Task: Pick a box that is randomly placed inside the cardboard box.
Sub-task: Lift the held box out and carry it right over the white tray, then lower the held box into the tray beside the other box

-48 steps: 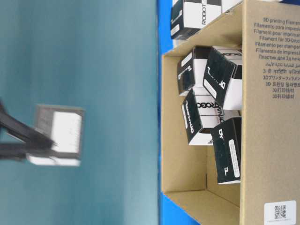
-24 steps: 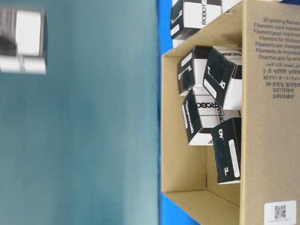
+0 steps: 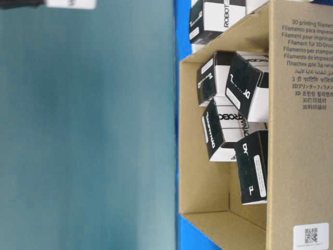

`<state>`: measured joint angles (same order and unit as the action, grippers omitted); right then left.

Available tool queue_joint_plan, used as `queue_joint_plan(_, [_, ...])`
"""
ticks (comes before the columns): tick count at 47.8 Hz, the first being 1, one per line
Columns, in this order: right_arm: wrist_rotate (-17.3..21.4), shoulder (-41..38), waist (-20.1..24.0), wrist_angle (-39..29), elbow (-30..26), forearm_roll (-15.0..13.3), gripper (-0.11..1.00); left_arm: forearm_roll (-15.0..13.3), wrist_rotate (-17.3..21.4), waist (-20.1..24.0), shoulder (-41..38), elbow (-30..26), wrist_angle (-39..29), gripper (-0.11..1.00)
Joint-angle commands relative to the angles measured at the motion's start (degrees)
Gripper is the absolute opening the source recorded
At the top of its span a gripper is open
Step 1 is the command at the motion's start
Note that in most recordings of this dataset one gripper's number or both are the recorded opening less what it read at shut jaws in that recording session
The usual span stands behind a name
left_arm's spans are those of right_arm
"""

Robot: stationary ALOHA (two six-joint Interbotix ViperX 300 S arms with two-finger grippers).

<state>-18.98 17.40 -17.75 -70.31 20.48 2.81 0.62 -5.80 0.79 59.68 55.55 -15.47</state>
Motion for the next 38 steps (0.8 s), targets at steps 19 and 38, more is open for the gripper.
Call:
queue_joint_plan(19, [-0.2,3.8,-2.5,11.7,13.7,-0.3,0.64,0.2,0.0,0.2,-0.5,-1.4,0.4,-0.07])
queue_joint_plan(38, [-0.2,0.1,-2.7,20.9,21.2,-0.4,0.64,0.2,0.0,0.2,-0.6,-1.3,0.4,-0.07])
